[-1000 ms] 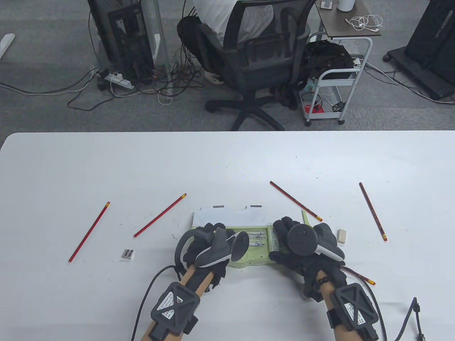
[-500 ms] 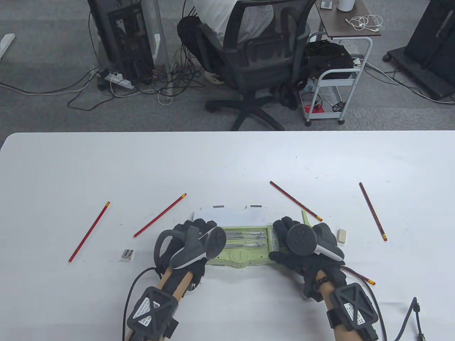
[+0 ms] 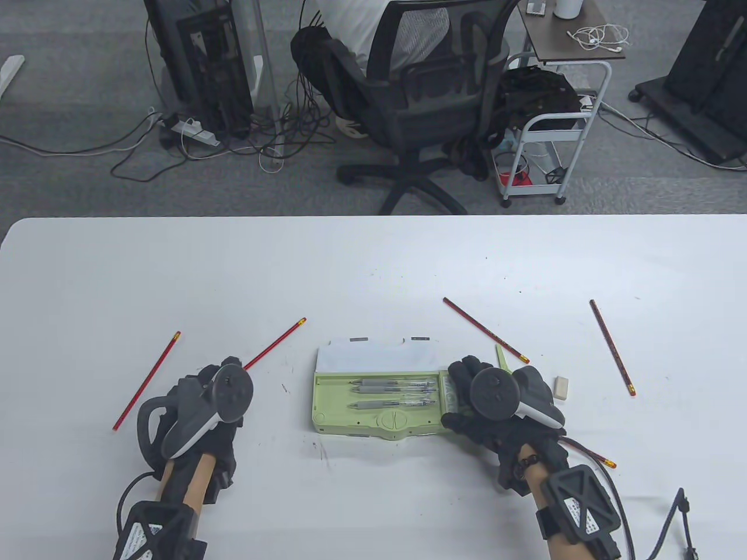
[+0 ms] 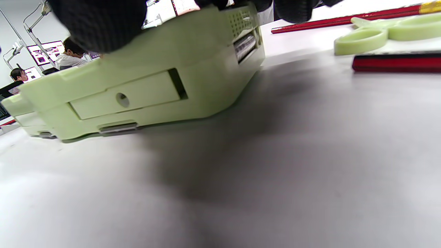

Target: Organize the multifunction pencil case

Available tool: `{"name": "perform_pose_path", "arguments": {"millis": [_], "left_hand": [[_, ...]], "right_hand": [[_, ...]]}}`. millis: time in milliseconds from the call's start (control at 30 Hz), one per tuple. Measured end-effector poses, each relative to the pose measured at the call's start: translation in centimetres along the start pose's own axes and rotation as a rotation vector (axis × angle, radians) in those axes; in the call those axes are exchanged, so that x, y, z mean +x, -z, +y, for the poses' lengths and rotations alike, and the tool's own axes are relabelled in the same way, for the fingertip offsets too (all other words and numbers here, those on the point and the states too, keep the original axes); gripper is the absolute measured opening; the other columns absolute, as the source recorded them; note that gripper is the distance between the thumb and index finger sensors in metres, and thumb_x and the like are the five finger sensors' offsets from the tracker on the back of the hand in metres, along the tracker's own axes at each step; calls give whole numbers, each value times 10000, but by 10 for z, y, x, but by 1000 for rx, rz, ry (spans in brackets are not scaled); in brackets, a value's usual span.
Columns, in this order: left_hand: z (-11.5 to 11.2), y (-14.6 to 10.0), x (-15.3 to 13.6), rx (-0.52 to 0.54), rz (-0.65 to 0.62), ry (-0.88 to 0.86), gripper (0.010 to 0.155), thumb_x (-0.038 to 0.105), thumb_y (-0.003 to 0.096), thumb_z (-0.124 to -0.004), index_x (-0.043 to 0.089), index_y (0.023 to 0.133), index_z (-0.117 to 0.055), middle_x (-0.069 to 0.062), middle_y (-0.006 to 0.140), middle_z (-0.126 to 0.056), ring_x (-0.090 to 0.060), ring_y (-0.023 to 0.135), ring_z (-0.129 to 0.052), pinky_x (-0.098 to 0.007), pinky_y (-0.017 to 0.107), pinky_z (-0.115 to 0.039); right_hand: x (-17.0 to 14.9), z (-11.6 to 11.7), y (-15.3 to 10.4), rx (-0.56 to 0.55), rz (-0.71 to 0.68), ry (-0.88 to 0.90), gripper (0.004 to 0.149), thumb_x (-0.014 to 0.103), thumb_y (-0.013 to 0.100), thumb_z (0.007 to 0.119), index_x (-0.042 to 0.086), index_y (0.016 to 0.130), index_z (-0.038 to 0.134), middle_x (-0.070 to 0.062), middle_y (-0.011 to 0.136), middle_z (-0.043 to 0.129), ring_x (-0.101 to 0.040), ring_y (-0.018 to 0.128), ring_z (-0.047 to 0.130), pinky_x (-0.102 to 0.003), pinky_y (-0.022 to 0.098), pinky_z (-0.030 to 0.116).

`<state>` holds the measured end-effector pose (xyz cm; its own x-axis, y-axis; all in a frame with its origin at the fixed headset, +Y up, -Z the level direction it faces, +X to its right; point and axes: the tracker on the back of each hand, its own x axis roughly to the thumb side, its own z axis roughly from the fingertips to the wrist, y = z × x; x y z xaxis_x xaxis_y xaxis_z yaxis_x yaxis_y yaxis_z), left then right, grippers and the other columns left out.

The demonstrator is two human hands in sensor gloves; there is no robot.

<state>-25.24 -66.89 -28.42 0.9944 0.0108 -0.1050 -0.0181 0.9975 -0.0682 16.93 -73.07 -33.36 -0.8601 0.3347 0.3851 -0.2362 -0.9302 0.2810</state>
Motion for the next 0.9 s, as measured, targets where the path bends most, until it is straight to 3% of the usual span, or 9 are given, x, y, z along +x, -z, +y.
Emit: {"name": "perform_pose_path", "arguments": {"millis": [333, 900], "left_hand": [[-47, 4, -23, -125, 86, 62, 624, 419, 523, -780, 185, 1084, -638, -136, 1053, -846, -421, 917, -877, -661, 633, -712], [-76, 16, -16, -138, 109, 252, 608, 430, 519, -782, 172, 1059, -673, -106, 1014, -864, -404, 900, -875, -655, 638, -706]], "right_hand": [[0, 0, 0, 0, 0, 0, 894, 517, 463, 689, 18, 1114, 334, -341, 1112, 291, -618, 990, 448, -691, 704, 452], [0, 0, 0, -2, -4, -2, 895, 520, 462, 689, 19, 1114, 335, -339, 1112, 294, -618, 990, 448, -692, 704, 451]]}}
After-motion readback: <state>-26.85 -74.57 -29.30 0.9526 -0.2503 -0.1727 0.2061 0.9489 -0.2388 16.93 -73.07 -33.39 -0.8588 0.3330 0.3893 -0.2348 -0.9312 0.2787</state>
